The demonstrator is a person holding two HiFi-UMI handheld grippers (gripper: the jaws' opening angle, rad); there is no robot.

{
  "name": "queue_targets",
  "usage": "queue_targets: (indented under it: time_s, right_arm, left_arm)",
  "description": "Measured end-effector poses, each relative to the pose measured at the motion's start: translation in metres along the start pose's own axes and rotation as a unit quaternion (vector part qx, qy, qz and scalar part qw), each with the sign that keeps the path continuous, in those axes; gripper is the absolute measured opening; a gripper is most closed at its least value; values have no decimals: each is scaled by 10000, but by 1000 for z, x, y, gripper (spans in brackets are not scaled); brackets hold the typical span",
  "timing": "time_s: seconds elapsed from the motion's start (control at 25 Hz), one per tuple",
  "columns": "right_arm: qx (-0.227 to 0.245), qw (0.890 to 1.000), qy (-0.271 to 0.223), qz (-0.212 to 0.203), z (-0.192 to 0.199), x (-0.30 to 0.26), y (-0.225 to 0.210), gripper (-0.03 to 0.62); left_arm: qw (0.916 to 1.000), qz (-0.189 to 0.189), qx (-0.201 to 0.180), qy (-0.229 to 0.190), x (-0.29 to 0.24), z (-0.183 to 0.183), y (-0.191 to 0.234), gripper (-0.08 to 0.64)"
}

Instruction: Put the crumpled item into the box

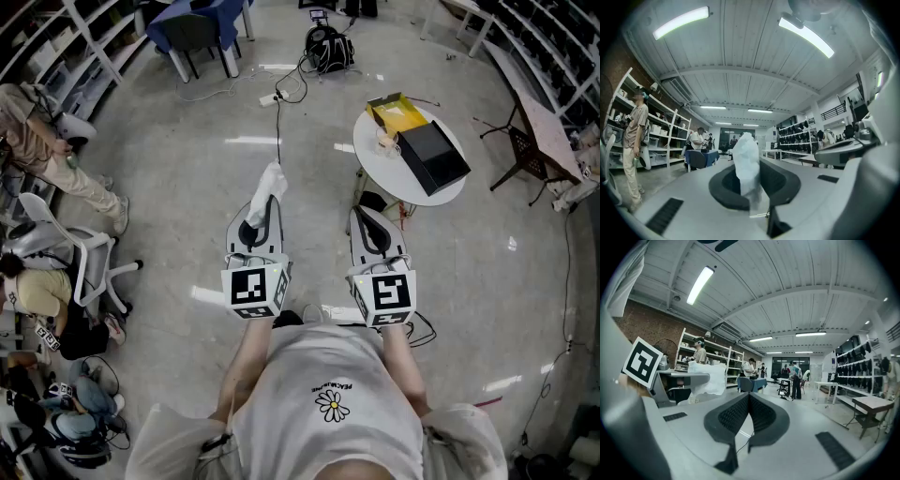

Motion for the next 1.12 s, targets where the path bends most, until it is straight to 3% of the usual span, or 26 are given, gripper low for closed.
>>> queue_targets:
  time_s: [0.8,1.12]
  right_arm:
    - [-631,9976,9,-293,15,-24,-12,3]
    - [-742,9969,-71,237,5,-72,-63,3]
  left_arm:
    - [9999,-49,87,39,-21,3,14,44]
    - [9995,272,-2,-166,-99,-18,21,43]
Point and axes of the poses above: the fingertips, and each gripper's own axes: x backward along the fingers, y to its left, z out of its underside, the point moved 2 cm from there along x, backward along the fingers, and after that the axes turned 14 degrees about y, right-handed, at the moved point
